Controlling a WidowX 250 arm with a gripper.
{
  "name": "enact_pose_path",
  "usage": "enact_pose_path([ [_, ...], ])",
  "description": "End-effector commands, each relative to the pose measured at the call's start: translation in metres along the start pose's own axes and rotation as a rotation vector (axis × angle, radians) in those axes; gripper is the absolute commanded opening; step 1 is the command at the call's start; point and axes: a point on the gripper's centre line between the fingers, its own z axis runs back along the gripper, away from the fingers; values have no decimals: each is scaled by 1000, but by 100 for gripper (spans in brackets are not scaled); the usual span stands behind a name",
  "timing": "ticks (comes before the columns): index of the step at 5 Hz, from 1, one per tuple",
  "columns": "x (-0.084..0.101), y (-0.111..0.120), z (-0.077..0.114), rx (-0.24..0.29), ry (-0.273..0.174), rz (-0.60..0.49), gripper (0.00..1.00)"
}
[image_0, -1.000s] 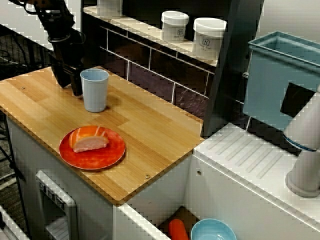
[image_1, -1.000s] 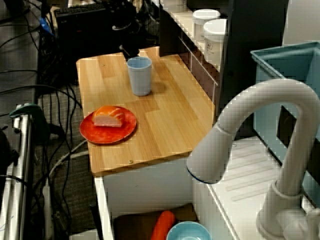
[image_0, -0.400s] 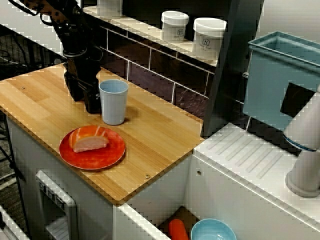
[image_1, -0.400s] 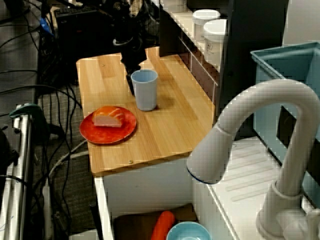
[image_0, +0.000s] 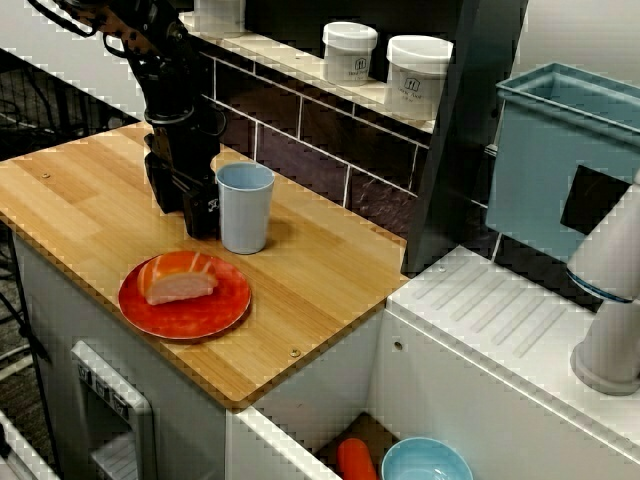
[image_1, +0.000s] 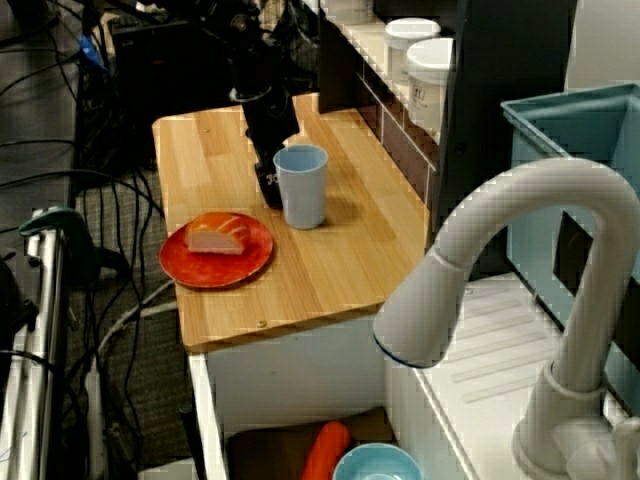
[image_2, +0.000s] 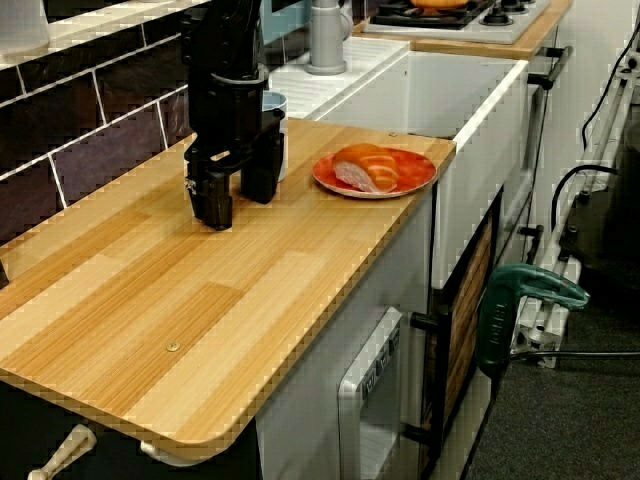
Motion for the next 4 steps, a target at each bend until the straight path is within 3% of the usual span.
enact_pose_path([
  [1, 0, -15, 24, -6, -46, -22, 100],
  [4, -9, -20, 36, -11, -62, -38, 100],
])
